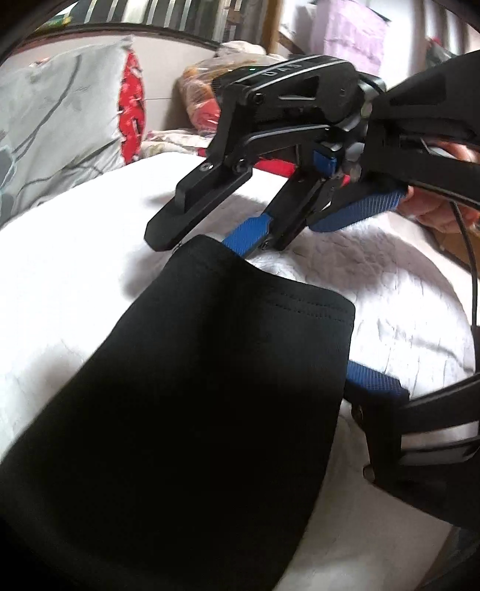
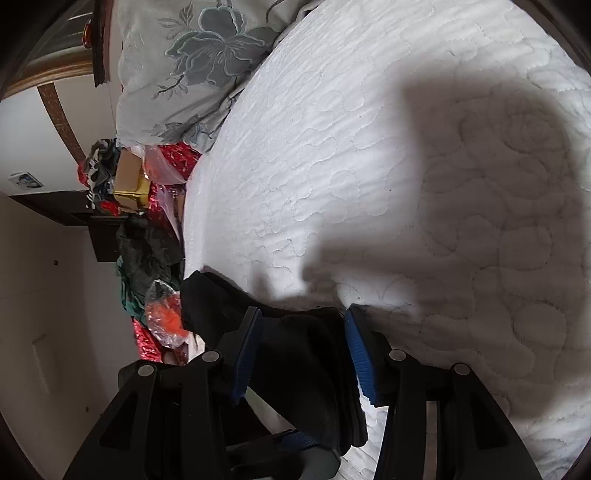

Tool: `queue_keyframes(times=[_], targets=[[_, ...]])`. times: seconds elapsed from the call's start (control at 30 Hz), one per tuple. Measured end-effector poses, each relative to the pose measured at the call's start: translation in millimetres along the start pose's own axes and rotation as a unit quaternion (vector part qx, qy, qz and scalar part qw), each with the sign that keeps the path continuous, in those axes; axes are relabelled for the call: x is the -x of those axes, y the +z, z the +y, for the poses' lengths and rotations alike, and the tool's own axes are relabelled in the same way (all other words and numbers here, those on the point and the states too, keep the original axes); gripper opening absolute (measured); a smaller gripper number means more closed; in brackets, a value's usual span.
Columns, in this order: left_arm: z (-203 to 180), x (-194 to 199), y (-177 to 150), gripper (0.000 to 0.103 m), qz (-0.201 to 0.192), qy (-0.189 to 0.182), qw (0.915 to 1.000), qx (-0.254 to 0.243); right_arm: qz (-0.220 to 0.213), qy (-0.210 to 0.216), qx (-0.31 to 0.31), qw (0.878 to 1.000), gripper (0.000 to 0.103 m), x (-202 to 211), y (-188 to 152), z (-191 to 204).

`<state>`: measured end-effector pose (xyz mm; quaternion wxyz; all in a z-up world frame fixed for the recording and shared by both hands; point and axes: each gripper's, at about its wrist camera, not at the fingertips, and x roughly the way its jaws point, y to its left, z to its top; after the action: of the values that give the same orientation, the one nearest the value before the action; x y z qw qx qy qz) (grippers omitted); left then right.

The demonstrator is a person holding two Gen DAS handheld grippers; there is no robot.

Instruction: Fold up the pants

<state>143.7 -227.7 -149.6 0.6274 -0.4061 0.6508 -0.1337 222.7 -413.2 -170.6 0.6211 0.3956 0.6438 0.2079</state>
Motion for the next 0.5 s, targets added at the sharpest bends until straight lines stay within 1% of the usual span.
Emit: queue_keyframes(times=[0.03,0.1,0.13,0.2,0.23,0.27,0.37,0.43,0.5], targets=[[4.8,4.4,-1.7,0.037,0.003,0.001,1.0,-0.003,0.0,0.002,0.0,1.0,0.048,-0.3,0.8,-0.9],[14.3,1.3,2.3,0.022,0.016,0.001,0.9999,0.002,-0.001,0.004,0.005,1.0,0.048,-0.6,1.1,-0.1],[17.1,-0.9,4.4,0.02,0.023,-0.006,0.9997,0.007,-0.002,0.0,0.013,1.0,0.048,-1.0,-0.1,2.2],[21.0,-0.7,5.8,0.018,0.033,-0.014,0.9993,0.01,-0.008,-0.018,0.026,0.999,0.041,-0.9,-2.7,5.9],[19.7,-0.3,5.6,0.017,0.035,-0.012,0.9993,0.005,-0.013,-0.036,0.032,0.999,0.027,-0.8,-3.7,7.7],[17.9,0.6,4.8,0.017,0.036,-0.009,0.9993,-0.002,-0.014,-0.05,0.034,0.998,0.024,-0.2,-4.9,8.2],[16.0,2.6,4.3,0.015,0.042,-0.009,0.999,-0.009,-0.031,-0.071,0.051,0.996,0.019,4.2,-11.2,17.8],[17.0,6.5,4.4,0.014,0.046,-0.015,0.9988,-0.01,-0.045,-0.091,0.062,0.993,0.018,7.5,-17.3,28.3],[17.3,14.2,4.4,0.014,0.048,-0.026,0.9984,-0.011,-0.055,-0.101,0.065,0.991,0.017,10.1,-22.4,36.2]])
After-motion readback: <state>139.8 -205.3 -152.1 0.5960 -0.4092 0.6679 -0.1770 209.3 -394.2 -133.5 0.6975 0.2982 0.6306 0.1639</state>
